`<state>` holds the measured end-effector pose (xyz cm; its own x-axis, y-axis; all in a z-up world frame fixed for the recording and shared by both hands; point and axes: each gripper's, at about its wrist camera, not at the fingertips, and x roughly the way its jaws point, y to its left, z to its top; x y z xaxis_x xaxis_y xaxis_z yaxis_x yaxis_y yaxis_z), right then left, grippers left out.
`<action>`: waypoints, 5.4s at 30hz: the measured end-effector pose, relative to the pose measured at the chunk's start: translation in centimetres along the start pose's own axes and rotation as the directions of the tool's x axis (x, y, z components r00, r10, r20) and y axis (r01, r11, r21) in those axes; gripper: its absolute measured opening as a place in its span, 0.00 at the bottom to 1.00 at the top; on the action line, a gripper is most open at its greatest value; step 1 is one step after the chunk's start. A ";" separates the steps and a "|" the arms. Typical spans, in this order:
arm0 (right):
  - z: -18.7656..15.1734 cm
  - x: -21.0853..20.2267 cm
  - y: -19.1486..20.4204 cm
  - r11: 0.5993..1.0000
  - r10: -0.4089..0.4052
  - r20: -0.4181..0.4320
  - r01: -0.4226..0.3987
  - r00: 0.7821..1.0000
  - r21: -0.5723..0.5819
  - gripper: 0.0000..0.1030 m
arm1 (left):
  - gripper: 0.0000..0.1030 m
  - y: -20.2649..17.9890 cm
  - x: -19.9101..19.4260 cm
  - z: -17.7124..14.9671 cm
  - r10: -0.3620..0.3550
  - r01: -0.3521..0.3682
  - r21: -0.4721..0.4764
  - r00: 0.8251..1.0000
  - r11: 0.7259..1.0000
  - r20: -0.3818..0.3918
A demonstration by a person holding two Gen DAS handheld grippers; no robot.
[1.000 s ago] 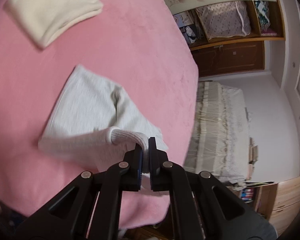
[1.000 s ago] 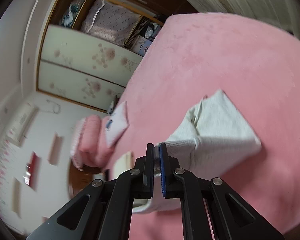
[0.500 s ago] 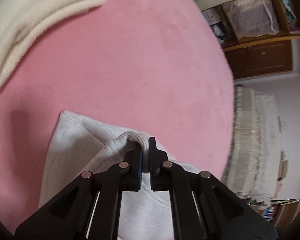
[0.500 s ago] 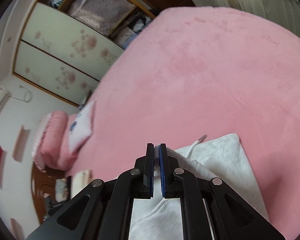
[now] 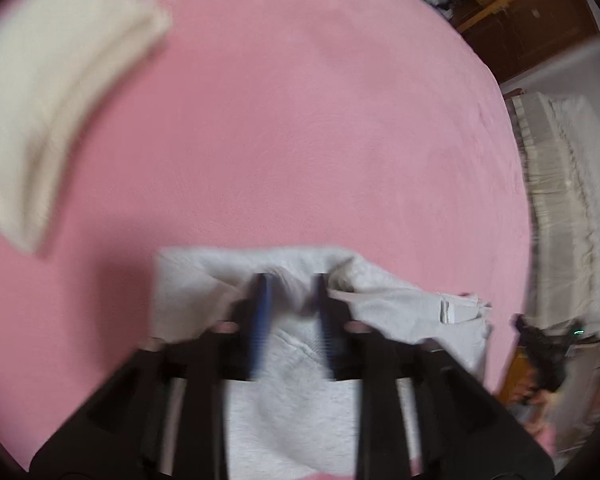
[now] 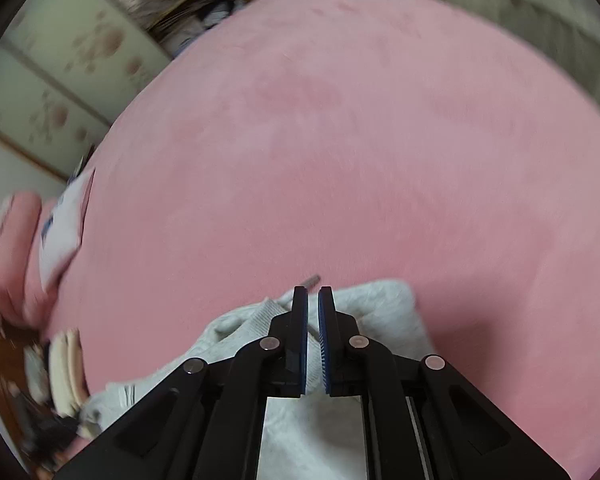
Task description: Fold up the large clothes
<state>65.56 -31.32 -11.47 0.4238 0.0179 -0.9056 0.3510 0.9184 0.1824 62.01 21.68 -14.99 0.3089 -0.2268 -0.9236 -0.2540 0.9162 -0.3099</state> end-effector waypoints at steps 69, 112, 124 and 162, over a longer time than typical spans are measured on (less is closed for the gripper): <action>-4.6 4.9 -13.0 0.842 0.391 -0.279 -0.463 0.877 -0.277 0.00 | 0.01 -0.4 6.5 -15.3 0.101 -0.117 0.118 0.986 0.986 0.131; -8.1 -12.9 -24.7 0.808 0.388 -0.141 -0.410 0.911 -0.424 0.00 | 0.01 -9.1 -1.2 -23.6 -0.045 0.024 0.388 0.998 0.921 0.047; -13.8 -7.5 -30.6 0.826 0.358 -0.292 -0.447 0.887 -0.344 0.00 | 0.01 -9.6 5.7 -27.5 0.145 -0.127 0.365 0.989 0.922 -0.020; -3.7 -15.0 -48.8 0.932 -0.069 -0.061 0.042 0.996 -0.359 0.00 | 0.01 5.8 1.9 -26.3 0.484 -0.486 0.055 0.873 0.872 0.056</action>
<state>38.97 -74.95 -8.24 0.3466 -0.0213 -0.9378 0.0452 0.9990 -0.0059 37.05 17.91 -24.45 0.1983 0.2635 -0.9441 -0.3211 0.9275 0.1914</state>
